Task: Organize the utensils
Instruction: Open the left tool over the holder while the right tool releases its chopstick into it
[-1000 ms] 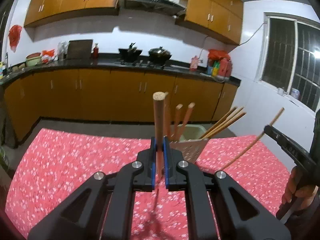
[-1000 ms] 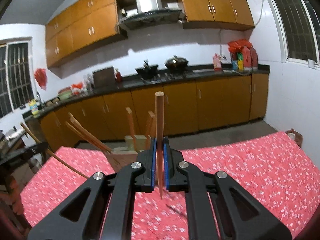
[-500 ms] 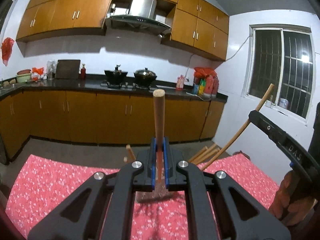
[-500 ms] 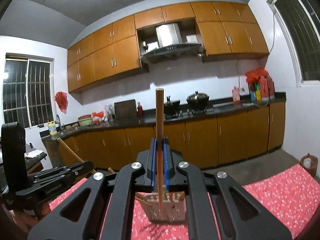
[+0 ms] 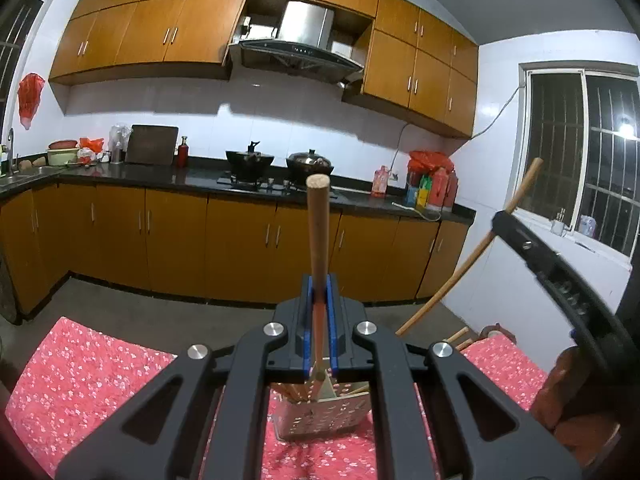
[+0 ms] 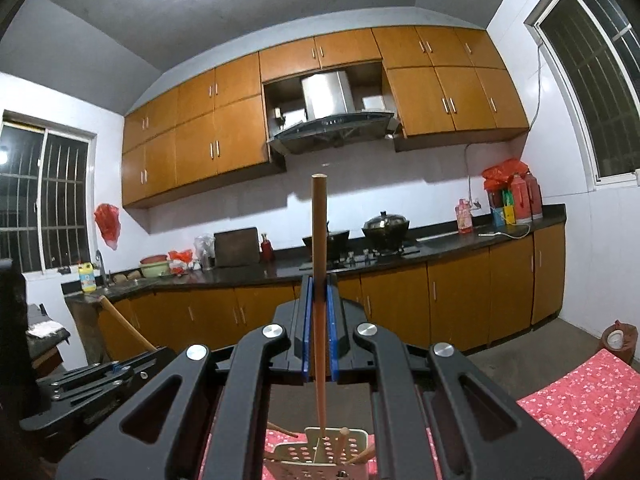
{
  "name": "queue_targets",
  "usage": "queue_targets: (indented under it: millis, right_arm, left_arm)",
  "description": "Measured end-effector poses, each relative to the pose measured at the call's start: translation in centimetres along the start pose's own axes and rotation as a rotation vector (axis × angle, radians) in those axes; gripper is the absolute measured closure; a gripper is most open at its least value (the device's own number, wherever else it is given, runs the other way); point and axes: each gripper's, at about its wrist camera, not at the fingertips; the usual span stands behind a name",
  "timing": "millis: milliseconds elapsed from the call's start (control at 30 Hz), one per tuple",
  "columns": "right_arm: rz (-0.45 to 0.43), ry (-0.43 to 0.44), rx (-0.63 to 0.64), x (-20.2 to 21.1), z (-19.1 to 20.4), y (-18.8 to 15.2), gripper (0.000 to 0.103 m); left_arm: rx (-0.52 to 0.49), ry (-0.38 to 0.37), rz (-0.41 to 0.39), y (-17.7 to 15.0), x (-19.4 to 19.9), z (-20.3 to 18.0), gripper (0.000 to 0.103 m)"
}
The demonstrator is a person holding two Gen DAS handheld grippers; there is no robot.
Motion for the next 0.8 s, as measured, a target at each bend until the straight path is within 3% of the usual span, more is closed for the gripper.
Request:
queue_targets:
  millis: [400,467,533,567,667,800]
  right_arm:
    - [0.173,0.023,-0.013,-3.0,0.3,-3.6,0.095]
    - [0.185,0.034,-0.015,-2.7,0.3,-3.8,0.087]
    - [0.169,0.03,-0.02,-2.0,0.2,-3.6,0.057]
    - [0.16,0.029,-0.022,-1.7,0.1,-3.4,0.055]
    - [0.139,0.03,-0.031,-0.5,-0.3,-2.6,0.054]
    - [0.115,0.015,-0.047,1.1,-1.1,-1.9,0.045]
  left_arm:
    - [0.013,-0.005,0.08,-1.6,-3.3,0.7,0.095]
    - [0.024,-0.013,0.083,-1.6,-3.3,0.9,0.092]
    - [0.029,-0.022,0.079,-1.6,-3.1,1.1,0.085]
    - [0.034,-0.026,0.074,-1.5,-2.8,1.1,0.08]
    - [0.055,-0.039,0.06,-1.0,-2.0,1.4,0.078]
    - [0.088,-0.053,0.042,-0.5,-0.3,2.2,0.075]
Point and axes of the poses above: each gripper's, at about its wrist camera, not at the fingertips, and x roughly against the way its jaws point, z to its left, y to its top, and after that the axes turned 6 degrees about x, right-handed
